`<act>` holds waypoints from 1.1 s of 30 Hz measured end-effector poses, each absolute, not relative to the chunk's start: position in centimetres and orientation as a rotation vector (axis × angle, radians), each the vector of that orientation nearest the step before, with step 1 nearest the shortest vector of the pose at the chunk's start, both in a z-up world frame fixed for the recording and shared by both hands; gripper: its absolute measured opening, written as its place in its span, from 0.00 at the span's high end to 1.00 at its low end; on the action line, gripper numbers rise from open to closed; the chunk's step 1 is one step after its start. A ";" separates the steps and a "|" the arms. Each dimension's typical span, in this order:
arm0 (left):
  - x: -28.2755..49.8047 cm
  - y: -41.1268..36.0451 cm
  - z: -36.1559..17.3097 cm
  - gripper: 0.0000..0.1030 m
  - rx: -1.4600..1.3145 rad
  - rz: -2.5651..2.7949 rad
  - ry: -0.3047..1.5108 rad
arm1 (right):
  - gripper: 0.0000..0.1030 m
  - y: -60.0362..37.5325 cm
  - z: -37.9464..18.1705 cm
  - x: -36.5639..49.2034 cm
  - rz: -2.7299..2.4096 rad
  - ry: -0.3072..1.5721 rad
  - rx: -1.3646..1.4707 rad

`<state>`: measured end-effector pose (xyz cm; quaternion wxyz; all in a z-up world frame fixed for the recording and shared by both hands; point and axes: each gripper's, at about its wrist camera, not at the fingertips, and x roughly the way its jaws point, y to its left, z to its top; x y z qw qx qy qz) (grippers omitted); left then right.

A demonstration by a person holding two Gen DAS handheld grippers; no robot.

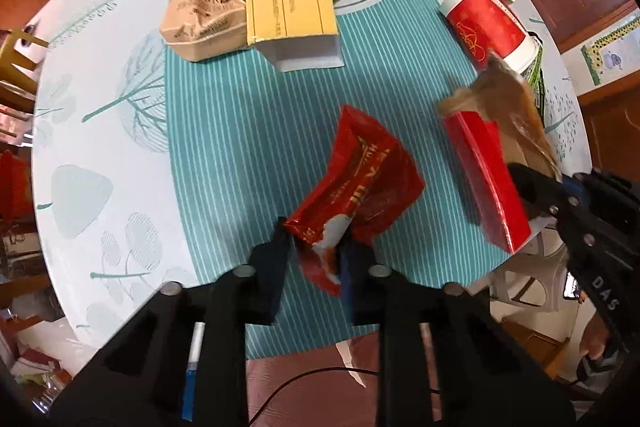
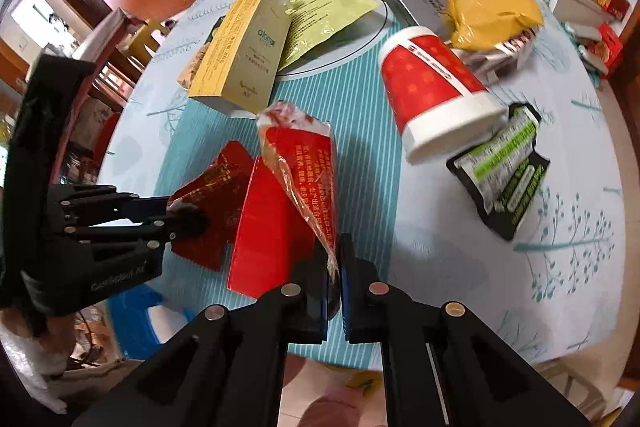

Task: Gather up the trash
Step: 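Carry both red items over the black bin and open both grippers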

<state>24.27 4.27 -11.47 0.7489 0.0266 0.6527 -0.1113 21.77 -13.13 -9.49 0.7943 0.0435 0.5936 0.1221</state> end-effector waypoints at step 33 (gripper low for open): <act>1.8 -0.3 -7.1 0.97 -0.010 -0.215 1.257 | 0.96 -19.9 -11.8 -0.4 0.335 1.355 0.246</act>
